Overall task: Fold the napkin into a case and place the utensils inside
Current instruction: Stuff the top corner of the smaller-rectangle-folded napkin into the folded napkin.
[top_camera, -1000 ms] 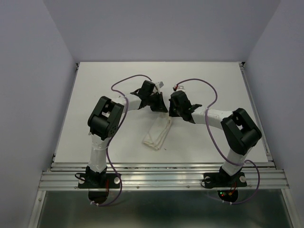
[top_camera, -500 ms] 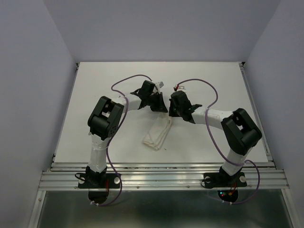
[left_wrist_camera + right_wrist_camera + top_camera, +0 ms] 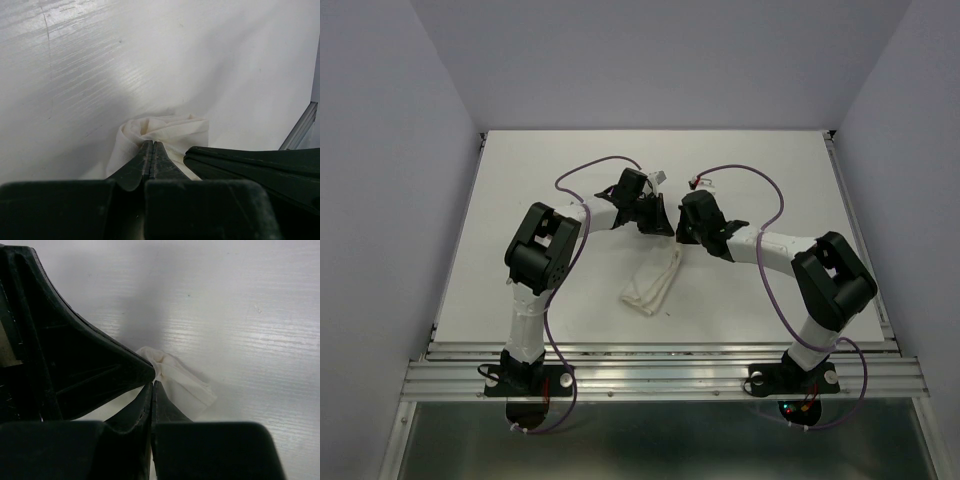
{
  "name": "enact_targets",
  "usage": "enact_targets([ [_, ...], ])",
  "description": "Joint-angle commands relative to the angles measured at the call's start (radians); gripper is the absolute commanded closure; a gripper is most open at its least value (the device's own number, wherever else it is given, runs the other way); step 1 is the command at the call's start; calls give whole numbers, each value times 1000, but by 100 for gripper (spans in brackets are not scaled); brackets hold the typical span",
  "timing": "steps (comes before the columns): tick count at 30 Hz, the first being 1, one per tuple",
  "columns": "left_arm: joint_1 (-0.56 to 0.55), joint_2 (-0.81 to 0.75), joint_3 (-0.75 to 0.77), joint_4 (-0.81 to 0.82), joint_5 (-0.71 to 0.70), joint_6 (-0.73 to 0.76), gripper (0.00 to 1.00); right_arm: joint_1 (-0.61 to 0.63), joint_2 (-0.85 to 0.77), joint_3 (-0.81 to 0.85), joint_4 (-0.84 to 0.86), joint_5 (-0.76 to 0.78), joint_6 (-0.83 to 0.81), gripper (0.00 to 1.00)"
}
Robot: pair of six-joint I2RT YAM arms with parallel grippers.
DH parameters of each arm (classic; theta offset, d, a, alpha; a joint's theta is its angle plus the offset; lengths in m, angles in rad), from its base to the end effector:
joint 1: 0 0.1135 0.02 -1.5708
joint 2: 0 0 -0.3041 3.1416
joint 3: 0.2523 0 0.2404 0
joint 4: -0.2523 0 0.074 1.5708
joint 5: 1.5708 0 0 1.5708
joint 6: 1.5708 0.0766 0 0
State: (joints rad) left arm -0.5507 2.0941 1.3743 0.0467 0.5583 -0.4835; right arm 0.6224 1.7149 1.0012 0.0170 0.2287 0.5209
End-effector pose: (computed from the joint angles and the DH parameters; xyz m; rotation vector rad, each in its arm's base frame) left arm 0.4008 -0.2937 0.1819 0.4067 2.3581 -1.1551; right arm 0.3294 0.2149 0.2121 0.0065 2.2702 0.3540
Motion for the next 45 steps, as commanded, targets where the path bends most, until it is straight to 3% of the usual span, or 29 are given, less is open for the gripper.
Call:
enact_targets([
  [1, -11, -23, 29, -24, 38, 25, 100, -3, -29, 5, 95, 15, 18, 99],
  [11, -17, -36, 3, -41, 69, 48, 100, -3, 25, 19, 104, -15, 34, 99],
  [21, -22, 9, 23, -21, -40, -1, 100, -3, -35, -65, 179, -88, 40, 99],
  [27, -28, -45, 12, -1, -98, -18, 100, -3, -18, -87, 179, -74, 51, 99],
  [45, -34, -169, 52, -215, -87, 108, 100, -21, -40, -90, 176, -34, 82, 99],
])
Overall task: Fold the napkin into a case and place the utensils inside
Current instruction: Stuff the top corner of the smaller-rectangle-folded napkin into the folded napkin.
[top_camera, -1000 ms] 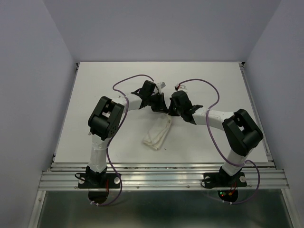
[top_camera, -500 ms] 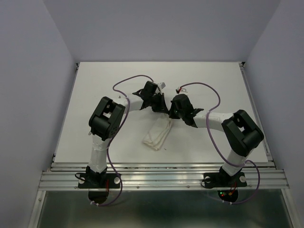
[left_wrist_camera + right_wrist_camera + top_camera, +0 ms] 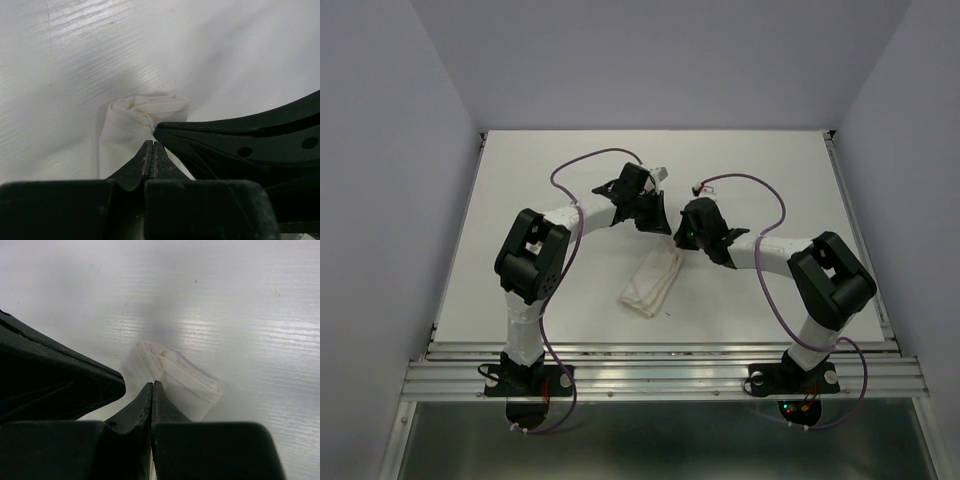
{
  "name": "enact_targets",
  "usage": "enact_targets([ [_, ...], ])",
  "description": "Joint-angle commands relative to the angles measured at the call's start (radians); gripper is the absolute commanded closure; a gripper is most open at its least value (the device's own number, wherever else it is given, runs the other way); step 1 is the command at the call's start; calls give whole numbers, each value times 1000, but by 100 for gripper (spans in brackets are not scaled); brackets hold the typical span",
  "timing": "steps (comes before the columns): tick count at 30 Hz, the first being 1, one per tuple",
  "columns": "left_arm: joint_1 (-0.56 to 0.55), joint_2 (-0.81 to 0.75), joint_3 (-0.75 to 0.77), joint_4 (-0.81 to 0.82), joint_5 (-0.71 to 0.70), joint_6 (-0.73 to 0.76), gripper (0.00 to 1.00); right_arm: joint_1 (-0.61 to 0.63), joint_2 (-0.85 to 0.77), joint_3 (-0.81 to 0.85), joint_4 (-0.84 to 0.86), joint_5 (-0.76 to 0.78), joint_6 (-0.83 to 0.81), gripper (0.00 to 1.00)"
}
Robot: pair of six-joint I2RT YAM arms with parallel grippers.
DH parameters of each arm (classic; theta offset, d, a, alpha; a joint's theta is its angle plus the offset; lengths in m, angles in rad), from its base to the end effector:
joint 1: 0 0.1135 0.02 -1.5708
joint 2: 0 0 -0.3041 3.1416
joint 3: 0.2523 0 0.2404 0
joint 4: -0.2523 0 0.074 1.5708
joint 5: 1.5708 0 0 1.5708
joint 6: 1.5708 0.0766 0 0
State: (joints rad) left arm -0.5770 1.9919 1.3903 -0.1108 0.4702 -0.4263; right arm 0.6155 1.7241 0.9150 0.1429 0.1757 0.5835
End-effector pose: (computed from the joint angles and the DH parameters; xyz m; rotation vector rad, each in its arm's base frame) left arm 0.3816 -0.2898 0.2158 0.4438 2.3773 -1.0339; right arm 0.3245 0.2131 0.1946 0.0606 2.2637 0.4557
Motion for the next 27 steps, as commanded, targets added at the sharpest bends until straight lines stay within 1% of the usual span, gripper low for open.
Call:
enact_targets([
  [1, -7, -68, 33, -59, 2, 54, 100, -14, -49, -4, 50, 18, 21, 99],
  [7, -14, -67, -3, -52, 31, 58, 100, -14, -57, 4, 49, 8, 24, 99],
  [12, -26, -42, -17, -3, 56, 40, 100, -14, -61, 7, 49, 1, 24, 99],
  [18, -40, 42, 30, 36, 67, 14, 100, -14, -69, 13, 47, -7, 27, 99],
  [27, -47, 119, 67, 103, 70, -29, 100, -14, -84, 18, 44, -21, 30, 99],
])
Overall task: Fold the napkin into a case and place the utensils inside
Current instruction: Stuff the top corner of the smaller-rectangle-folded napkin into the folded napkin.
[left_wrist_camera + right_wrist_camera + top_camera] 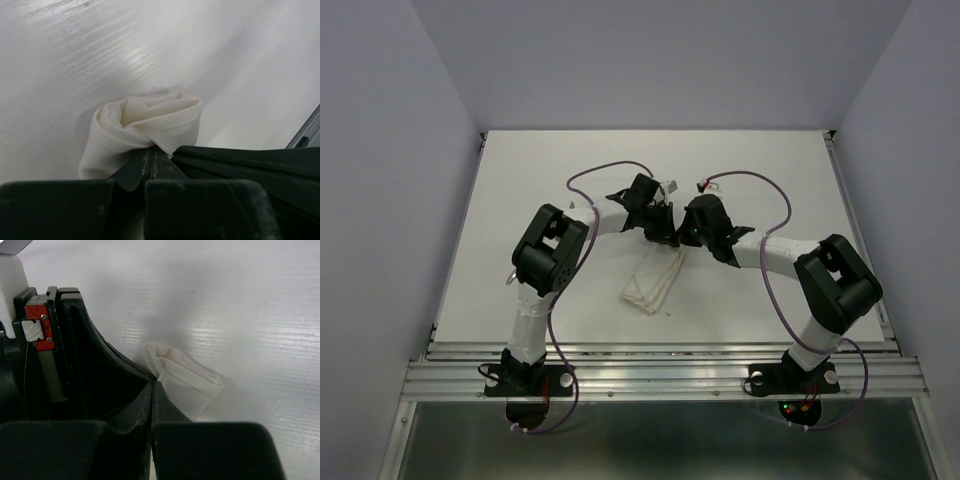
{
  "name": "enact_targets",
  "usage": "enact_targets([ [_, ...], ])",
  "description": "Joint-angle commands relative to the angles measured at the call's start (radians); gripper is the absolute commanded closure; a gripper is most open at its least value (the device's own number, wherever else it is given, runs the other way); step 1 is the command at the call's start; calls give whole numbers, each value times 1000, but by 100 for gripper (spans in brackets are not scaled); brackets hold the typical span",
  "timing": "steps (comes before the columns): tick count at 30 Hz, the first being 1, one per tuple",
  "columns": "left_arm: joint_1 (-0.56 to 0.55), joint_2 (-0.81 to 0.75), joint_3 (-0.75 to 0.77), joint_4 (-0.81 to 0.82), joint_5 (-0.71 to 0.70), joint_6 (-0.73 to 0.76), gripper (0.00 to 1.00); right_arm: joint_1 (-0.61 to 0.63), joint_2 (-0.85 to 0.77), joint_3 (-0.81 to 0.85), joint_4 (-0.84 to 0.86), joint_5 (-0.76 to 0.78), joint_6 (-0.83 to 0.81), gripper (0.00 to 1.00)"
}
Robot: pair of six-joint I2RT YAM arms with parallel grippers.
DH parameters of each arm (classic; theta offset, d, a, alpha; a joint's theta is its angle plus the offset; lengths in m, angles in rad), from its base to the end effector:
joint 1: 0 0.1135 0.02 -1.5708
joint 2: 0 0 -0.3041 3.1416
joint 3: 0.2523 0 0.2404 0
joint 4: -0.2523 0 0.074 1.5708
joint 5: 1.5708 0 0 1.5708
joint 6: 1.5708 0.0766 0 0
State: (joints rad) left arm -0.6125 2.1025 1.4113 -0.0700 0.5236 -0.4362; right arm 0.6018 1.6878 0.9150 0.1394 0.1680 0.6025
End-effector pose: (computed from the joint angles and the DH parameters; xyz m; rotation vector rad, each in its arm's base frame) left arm 0.3817 -0.3150 0.1767 0.4996 2.4338 -1.1020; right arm 0.3243 0.2072 0.2075 0.0961 2.2351 0.4859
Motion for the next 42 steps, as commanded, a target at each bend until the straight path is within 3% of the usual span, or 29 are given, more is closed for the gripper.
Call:
enact_targets([
  [1, -12, 14, 41, 62, 16, -27, 100, 0, -46, 18, 48, -16, 11, 99],
  [13, -10, -76, -72, 210, -39, -114, 100, 0, -37, 13, 42, -15, 17, 99],
  [29, -15, -213, -94, 15, 15, -12, 100, -19, -22, 16, 35, -19, 20, 99],
  [42, -20, -144, -107, 6, -25, -6, 100, -19, -22, 24, 31, -22, 22, 99],
])
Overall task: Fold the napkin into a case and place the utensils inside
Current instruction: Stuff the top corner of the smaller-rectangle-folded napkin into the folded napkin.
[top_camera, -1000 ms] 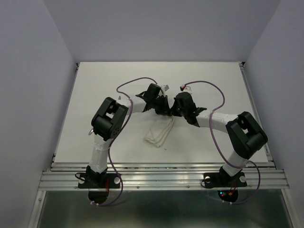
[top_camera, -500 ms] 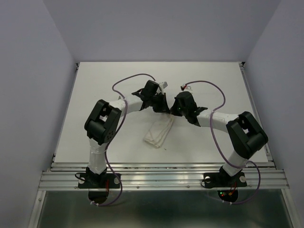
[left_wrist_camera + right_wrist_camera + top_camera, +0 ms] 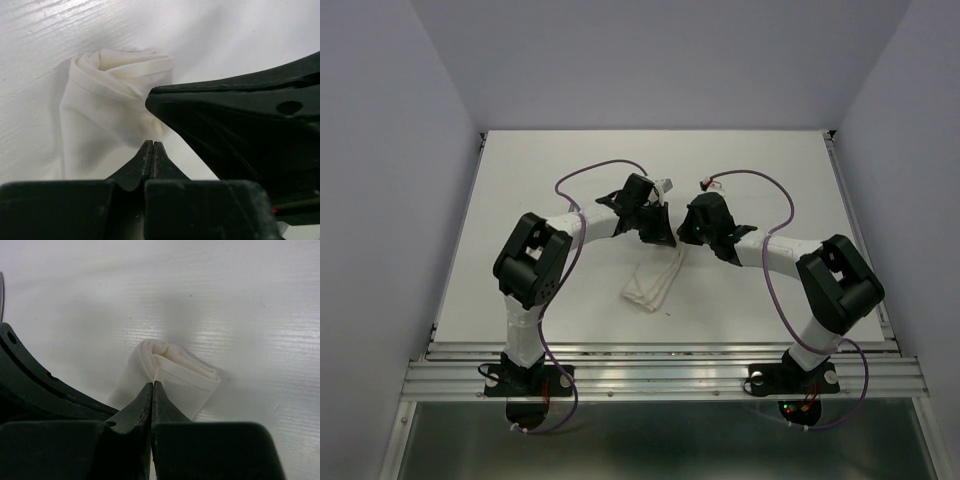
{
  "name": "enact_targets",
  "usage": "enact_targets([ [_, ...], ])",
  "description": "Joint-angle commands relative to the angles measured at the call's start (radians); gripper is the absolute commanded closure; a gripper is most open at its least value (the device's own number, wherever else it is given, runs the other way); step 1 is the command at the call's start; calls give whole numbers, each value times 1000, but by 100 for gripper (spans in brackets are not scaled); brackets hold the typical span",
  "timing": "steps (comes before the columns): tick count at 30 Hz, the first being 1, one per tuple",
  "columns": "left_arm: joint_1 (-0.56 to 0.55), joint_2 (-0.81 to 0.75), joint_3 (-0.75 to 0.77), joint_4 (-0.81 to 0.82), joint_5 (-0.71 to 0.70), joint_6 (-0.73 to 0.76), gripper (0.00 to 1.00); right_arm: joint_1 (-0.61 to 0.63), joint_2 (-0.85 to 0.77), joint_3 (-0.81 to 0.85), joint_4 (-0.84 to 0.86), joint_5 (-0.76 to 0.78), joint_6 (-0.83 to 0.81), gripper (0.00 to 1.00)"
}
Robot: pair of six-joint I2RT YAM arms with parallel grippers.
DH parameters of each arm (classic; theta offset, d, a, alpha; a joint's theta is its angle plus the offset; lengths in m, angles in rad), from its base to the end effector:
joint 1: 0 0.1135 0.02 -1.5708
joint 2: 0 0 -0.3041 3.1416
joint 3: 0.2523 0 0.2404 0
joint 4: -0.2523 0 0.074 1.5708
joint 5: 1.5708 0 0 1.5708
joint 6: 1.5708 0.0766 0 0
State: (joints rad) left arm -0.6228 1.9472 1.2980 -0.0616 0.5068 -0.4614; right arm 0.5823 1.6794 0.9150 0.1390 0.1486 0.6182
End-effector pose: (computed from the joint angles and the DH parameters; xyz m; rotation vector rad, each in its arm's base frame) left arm 0.3522 -0.2987 0.2114 0.4822 2.3922 -1.1110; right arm 0.3269 0.2017 0.2103 0.1251 2.2318 0.5080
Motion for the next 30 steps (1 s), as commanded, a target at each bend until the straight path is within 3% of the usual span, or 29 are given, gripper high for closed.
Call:
enact_targets([
  [1, -11, 25, 9, -4, -11, 21, 100, 1, -14, 24, 31, -3, 5, 99],
  [22, -37, 133, 46, 109, -2, -23, 100, 1, 12, 33, 28, -44, 34, 99],
  [30, -37, 59, 30, 80, -16, -14, 100, 1, 25, 31, 7, -26, 32, 97],
])
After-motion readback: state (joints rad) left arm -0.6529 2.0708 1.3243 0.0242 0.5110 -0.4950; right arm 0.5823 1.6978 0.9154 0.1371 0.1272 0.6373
